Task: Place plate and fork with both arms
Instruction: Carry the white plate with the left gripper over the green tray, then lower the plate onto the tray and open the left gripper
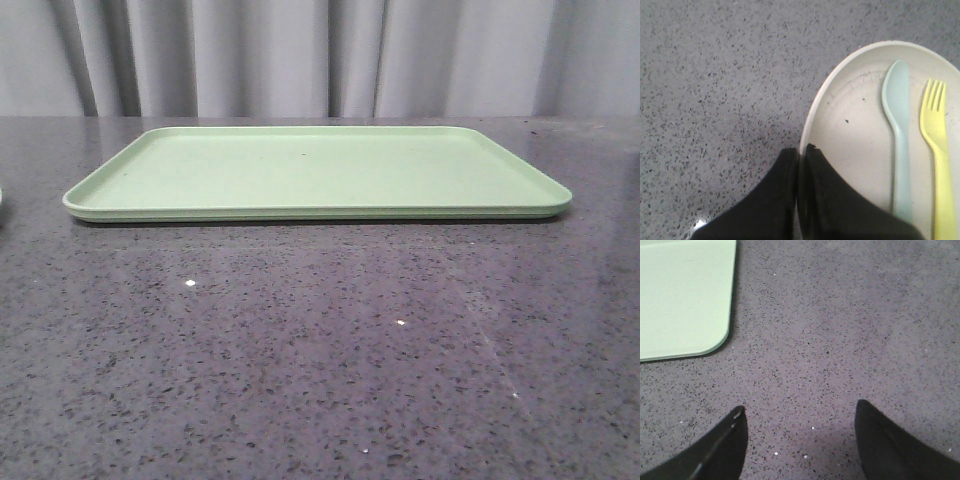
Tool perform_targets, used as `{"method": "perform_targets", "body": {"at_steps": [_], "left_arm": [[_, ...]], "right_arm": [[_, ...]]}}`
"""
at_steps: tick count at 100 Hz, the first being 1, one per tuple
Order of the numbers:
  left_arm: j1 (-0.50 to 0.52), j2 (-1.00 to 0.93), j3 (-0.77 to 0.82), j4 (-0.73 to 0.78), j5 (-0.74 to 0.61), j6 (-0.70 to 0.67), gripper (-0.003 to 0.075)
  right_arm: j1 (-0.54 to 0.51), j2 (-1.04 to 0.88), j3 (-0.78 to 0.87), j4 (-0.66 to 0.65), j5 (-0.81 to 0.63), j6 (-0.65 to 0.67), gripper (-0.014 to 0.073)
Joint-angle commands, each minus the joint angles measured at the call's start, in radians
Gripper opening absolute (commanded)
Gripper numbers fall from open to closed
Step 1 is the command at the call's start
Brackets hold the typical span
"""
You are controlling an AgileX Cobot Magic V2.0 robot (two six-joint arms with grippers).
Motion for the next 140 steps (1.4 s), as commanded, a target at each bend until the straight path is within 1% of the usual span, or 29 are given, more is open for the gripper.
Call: {"method": "perform_targets", "body": {"at_steps": [1, 18, 35, 41, 52, 64, 90, 110, 125, 140], "left_arm": [[0.004, -0.02, -0.058, -0.055, -0.061, 0.011, -0.002], [0.001, -0.012, -0.071, -0.199, -0.125, 0.093, -0.002], [-0.002, 0.015, -0.071, -0.404, -0.185, 0.24, -0.002], [-0.019, 0.032, -0.076, -0.446, -0.195, 0.275, -0.002], [-0.078, 0.073, -0.113, -0.452, -0.197, 0.278, -0.002], [-0.172, 0.133, -0.168, -0.466, -0.225, 0.278, -0.0021], [-0.349, 0.331, -0.316, -0.55, -0.267, 0.278, -0.0021], [-0.447, 0.472, -0.412, -0.63, -0.311, 0.278, -0.002], [-0.508, 0.546, -0.446, -0.694, -0.376, 0.278, -0.002], [-0.554, 0.594, -0.459, -0.726, -0.406, 0.278, -0.002]], "right_arm": [[-0.004, 0.011, -0.035, -0.006, -0.063, -0.004, 0.0474], [-0.004, 0.011, -0.035, -0.005, -0.063, -0.004, 0.0474], [-0.004, 0.011, -0.035, -0.004, -0.063, -0.004, 0.0474], [-0.004, 0.011, -0.035, -0.004, -0.064, -0.004, 0.0474], [-0.004, 0.011, -0.035, -0.004, -0.064, -0.004, 0.0474], [-0.004, 0.011, -0.035, -0.004, -0.064, -0.004, 0.0474], [-0.004, 0.011, -0.035, -0.003, -0.064, -0.004, 0.0474], [-0.004, 0.011, -0.035, -0.003, -0.064, -0.004, 0.0474], [-0.004, 0.011, -0.035, -0.003, -0.064, -0.004, 0.0474], [-0.004, 0.011, -0.035, -0.002, -0.064, -0.004, 0.0474]]}}
